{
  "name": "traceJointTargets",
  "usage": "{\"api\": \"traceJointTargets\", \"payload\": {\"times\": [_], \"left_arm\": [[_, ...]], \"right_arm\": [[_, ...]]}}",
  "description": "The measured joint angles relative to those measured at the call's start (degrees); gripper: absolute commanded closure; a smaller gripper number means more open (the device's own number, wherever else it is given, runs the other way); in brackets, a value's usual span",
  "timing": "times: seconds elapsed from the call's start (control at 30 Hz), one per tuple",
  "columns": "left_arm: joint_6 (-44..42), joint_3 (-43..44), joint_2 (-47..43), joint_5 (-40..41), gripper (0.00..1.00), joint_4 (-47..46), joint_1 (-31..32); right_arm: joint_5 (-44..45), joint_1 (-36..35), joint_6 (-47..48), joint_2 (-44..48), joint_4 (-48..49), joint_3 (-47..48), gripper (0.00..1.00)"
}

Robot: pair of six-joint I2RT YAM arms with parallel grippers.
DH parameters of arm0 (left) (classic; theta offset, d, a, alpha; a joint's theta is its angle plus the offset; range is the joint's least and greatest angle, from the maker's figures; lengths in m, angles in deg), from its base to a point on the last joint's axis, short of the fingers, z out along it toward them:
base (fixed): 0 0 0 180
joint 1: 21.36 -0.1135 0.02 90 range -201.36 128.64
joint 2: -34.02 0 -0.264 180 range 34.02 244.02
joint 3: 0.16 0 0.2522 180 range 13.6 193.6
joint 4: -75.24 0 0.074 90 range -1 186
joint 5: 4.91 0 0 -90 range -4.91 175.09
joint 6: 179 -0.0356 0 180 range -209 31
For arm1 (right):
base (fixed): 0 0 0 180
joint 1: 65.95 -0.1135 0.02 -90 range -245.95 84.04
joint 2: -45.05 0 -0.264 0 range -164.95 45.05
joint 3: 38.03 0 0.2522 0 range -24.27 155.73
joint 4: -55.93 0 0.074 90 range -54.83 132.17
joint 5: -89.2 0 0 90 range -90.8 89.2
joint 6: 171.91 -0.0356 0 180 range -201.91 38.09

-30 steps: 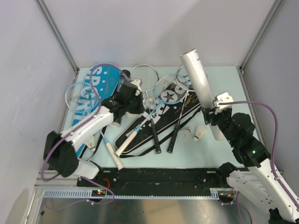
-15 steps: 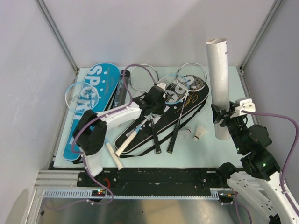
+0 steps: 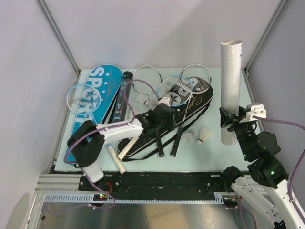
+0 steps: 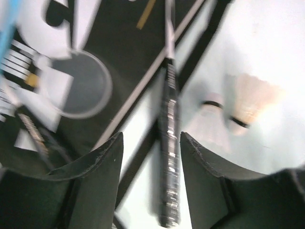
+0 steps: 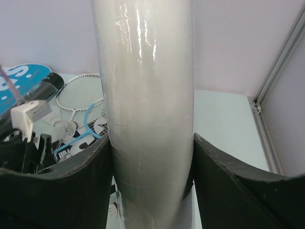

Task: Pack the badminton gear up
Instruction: Pick up the shuttlecock at the center of the board.

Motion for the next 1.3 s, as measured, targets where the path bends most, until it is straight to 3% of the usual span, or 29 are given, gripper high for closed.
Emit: {"api": "traceJointTargets", "payload": {"times": [0.17, 0.53, 1.0, 1.3], "left_arm": [[12.0, -7.1, -4.8, -2.9, 0.42, -8.6, 4.1], [33.2, -11.3, -4.4, -2.4, 0.4, -20.9, 11.9], [40.5, -11.0, 6.9, 1.7, 0.44, -27.6, 13.9], [37.0, -8.0, 8.8, 4.3, 0.57, -28.7, 13.9]], "right_arm": [[2.0, 0.0, -3.0, 1.7, -1.2, -0.1, 0.57], [4.5, 0.0, -5.5, 4.7, -3.4, -0.6, 0.57], [3.4, 0.0, -5.4, 7.4, -5.9, -0.7, 0.57], [1.9, 0.0, -5.7, 7.4, -6.1, -0.7, 0.58]]}}
